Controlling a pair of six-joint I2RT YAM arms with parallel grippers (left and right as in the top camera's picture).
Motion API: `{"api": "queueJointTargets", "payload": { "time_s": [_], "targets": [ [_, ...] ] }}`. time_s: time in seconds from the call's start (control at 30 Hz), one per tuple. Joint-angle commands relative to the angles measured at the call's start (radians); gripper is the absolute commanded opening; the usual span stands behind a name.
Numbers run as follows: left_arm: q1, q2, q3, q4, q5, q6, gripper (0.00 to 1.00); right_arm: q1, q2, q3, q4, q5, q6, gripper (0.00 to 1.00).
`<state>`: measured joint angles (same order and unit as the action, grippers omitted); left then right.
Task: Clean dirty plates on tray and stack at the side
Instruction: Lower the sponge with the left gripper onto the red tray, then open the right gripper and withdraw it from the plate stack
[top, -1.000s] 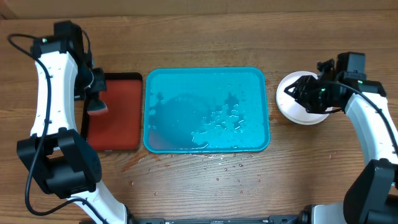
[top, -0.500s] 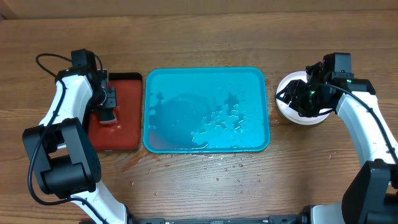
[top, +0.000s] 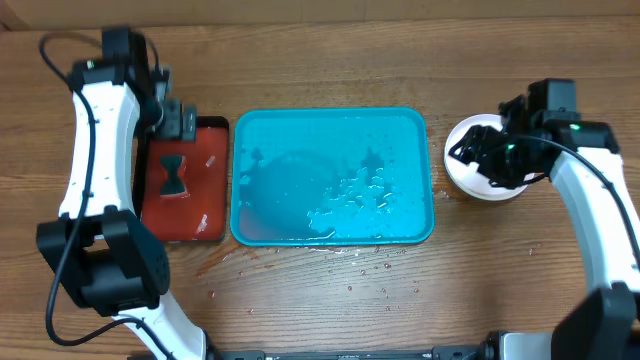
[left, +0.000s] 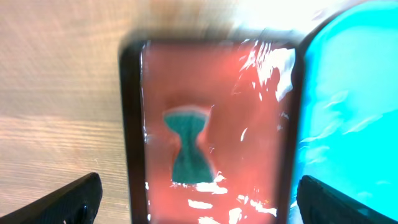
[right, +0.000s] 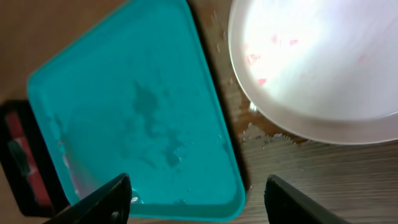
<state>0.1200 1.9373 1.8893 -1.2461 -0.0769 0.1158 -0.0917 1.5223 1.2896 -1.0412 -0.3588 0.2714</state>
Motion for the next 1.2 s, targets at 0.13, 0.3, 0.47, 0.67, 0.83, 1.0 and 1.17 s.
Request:
{"api": "queueJointTargets", "payload": {
  "time_s": [0.13, 0.3, 0.47, 0.67, 0.83, 1.0, 1.17],
  "targets": [
    [-0.116, -0.031, 0.237, 0.064, 0.055, 0.008, 1.00, 0.001, -0.235, 0.279, -0.100, 0.229, -0.018, 0.76],
    [-0.143, -0.028, 0.234, 0.087, 0.055, 0.008, 1.00, 0.001, -0.379, 0.397, -0.112, 0.272, -0.018, 1.00],
    [-0.143, -0.028, 0.234, 0.087, 0.055, 0.008, 1.00, 0.001, -0.515, 0.403, -0.091, 0.272, -0.017, 1.00],
    [-0.143, -0.028, 0.234, 0.087, 0.055, 0.008, 1.00, 0.001, -0.590, 0.403, -0.091, 0.272, -0.017, 1.00],
    [-0.143, -0.028, 0.234, 0.087, 0.055, 0.008, 1.00, 0.001, -0.589, 0.399, -0.098, 0.272, -0.018, 1.00],
    [-0.143, -0.028, 0.234, 0.087, 0.055, 0.008, 1.00, 0.000, -0.591, 0.398, -0.143, 0.270, -0.018, 1.00],
    [-0.143, -0.028, 0.234, 0.087, 0.055, 0.008, 1.00, 0.001, -0.613, 0.351, -0.175, 0.284, -0.018, 1.00]
  ]
}}
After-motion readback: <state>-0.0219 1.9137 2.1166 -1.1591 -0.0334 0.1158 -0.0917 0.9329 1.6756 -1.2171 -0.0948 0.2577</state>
